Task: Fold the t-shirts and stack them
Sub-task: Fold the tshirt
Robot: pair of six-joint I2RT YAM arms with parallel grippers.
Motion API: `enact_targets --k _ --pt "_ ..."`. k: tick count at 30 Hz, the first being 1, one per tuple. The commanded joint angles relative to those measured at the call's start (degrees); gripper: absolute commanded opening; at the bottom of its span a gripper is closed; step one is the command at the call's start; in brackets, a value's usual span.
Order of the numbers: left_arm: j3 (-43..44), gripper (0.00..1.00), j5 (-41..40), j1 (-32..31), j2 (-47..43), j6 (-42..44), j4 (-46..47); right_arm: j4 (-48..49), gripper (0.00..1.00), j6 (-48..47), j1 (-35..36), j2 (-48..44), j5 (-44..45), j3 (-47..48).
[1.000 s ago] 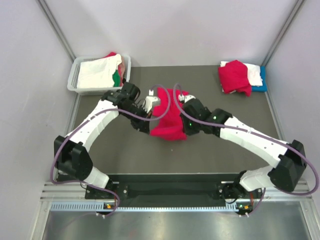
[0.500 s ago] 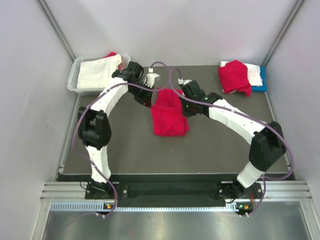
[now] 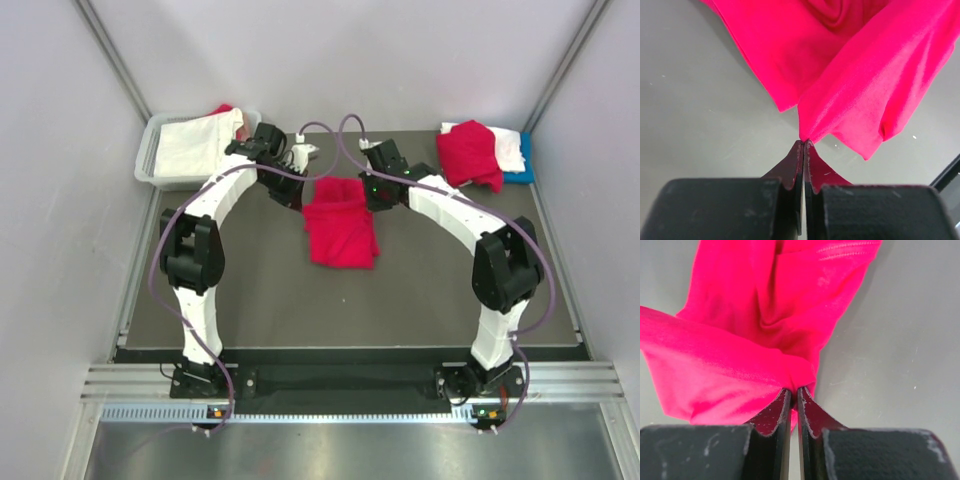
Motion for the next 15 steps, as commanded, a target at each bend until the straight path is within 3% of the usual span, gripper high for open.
enact_targets --k 1,7,11,15 --pt "1.2 0.0 -5.09 1.55 0.17 -0.27 2.14 0.4 0.05 -1.32 -2.29 1.19 2.47 2.44" --pt "5.32 0.0 -8.43 1.72 4.11 0.17 5.49 1.19 0.05 -1.32 -2.38 2.07 2.73 1.83" --pt "18.65 0.0 -9.23 1.72 12.53 0.35 1.45 1.36 0.05 -1.23 -2.99 2.85 3.61 3.14" --pt "25.19 0.0 -9.23 1.64 16.69 -0.88 0.21 1.54 0.05 -1.14 -4.92 4.17 3.61 4.9"
